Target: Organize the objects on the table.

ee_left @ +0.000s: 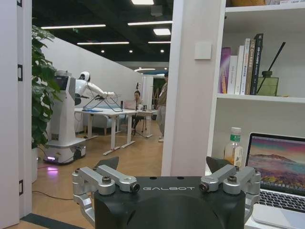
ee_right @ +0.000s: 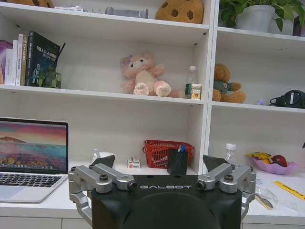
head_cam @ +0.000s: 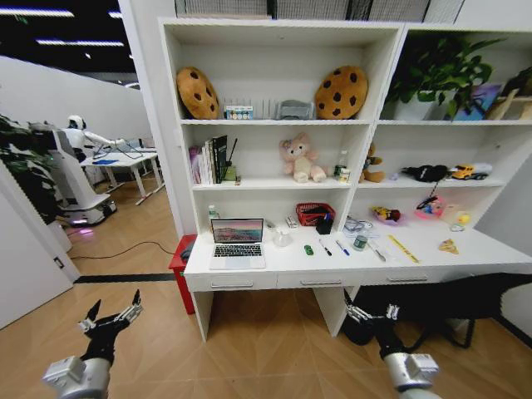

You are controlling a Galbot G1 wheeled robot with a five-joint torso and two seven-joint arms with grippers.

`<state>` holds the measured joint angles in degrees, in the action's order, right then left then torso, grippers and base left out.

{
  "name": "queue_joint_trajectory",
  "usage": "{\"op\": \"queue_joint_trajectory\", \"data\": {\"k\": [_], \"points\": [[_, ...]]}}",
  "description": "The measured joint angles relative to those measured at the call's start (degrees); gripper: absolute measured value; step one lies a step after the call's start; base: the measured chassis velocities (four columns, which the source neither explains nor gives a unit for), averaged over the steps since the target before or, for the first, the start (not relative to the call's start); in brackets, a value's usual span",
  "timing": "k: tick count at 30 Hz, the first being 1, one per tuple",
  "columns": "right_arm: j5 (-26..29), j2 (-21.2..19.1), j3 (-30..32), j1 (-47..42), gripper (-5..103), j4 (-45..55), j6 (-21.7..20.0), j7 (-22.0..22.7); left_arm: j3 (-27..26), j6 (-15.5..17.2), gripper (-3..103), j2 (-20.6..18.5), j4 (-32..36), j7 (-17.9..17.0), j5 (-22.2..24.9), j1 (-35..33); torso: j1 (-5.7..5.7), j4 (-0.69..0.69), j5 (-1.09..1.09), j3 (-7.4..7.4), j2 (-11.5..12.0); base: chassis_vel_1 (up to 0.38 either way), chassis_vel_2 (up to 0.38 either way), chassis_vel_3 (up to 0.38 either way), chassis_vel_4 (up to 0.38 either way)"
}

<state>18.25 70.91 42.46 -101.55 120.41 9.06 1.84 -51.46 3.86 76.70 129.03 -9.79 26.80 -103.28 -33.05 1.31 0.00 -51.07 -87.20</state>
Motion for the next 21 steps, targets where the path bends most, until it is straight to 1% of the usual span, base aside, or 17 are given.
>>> {"op": "queue_joint_trajectory", "data": {"k": [6,13,18,21], "points": [[0.0,0.0,0.0,-0.1,100,0.1,0.0,0.0,0.0,0.0,100,0.0,0.0,0.0,0.0,-0.1,0.00,0.00,0.00,0.00,0.0,0.000,0.000,0.000,0.000],[1.1,0.1,0.2,-0.7,100,0.0,0.7,-1.6,0.3,0.0,100,0.0,0.0,0.0,-0.1,0.0,0.01,0.00,0.00,0.00,0.0,0.000,0.000,0.000,0.000],[1.1,0.3,0.2,-0.6,100,-0.3,0.8,-1.7,0.3,0.0,100,0.1,0.0,0.0,-0.2,-0.1,0.02,0.00,0.00,0.00,0.0,0.000,0.000,0.000,0.000],[1.1,0.2,0.2,-0.4,100,-0.4,0.8,-1.7,0.3,0.0,100,0.1,0.0,-0.2,-0.1,0.1,0.03,0.00,0.00,0.01,0.0,-0.061,0.069,0.083,-0.052]]}}
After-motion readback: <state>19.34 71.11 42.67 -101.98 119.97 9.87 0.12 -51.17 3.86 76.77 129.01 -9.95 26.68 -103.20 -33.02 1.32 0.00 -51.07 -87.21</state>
